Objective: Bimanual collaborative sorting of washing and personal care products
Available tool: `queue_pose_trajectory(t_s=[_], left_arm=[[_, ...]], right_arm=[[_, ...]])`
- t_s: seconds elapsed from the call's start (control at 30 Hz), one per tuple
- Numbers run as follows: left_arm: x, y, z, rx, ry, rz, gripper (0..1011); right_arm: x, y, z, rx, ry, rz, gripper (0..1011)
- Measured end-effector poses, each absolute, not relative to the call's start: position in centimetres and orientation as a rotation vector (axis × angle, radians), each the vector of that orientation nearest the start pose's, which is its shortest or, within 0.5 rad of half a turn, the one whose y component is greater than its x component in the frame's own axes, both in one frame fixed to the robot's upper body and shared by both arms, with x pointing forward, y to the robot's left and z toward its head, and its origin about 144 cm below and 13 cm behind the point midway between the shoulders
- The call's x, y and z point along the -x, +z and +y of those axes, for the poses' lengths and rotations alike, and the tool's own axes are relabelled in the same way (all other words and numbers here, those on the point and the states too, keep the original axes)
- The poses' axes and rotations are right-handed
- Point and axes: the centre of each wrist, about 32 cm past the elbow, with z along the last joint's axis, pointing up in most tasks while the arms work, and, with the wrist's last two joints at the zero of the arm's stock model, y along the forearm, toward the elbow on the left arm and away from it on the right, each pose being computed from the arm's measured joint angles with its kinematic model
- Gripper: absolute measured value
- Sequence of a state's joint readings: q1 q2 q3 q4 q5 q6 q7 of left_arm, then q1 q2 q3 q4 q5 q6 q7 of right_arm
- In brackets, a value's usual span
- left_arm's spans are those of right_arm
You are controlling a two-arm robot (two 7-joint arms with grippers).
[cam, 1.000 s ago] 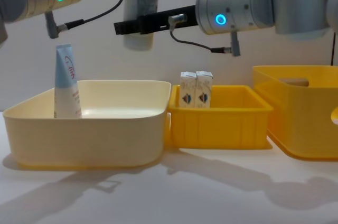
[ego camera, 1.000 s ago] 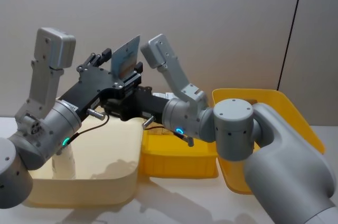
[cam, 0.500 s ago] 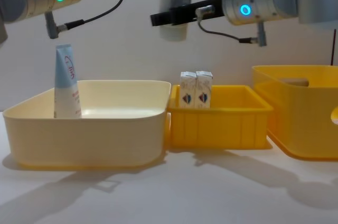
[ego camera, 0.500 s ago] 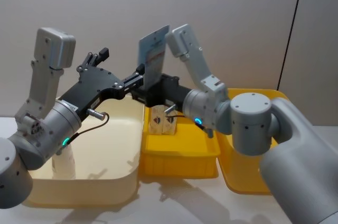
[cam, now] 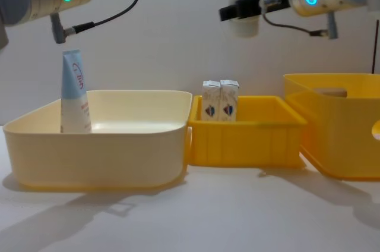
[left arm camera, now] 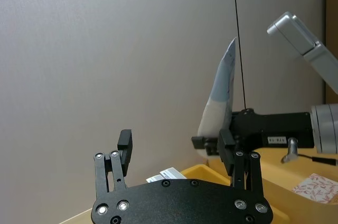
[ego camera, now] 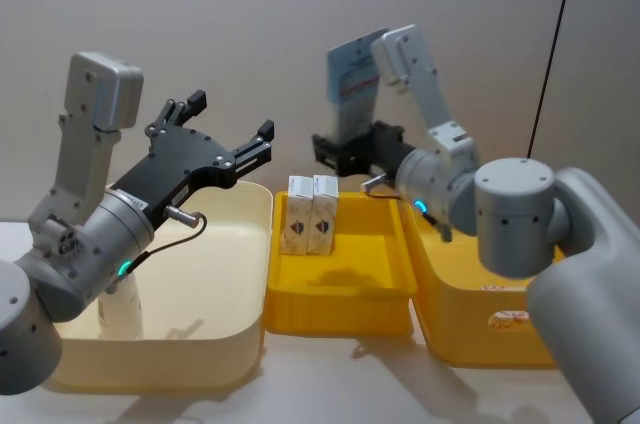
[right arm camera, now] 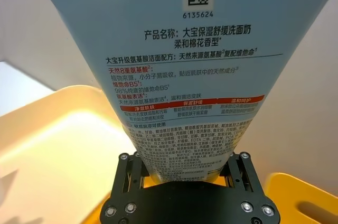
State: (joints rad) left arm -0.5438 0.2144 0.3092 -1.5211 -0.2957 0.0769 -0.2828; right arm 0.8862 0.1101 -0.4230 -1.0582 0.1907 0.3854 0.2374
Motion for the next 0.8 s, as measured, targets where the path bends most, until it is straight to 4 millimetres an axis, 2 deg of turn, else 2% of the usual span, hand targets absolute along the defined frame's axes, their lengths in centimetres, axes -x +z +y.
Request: queue_pose_trajectory(t_s=[0.43, 0.8], left_arm=[[-56.9, 132.1, 19.7, 0.195, 0.979, -0.292, 1003], [-56.9, 132.1, 19.7, 0.195, 0.979, -0.292, 1003]], right_arm=[[-67.3, 136.8, -19.6, 0.308, -1.287, -0.027, 658], [-69.4, 138.4, -21.8, 0.408, -1.370, 0.067, 658]])
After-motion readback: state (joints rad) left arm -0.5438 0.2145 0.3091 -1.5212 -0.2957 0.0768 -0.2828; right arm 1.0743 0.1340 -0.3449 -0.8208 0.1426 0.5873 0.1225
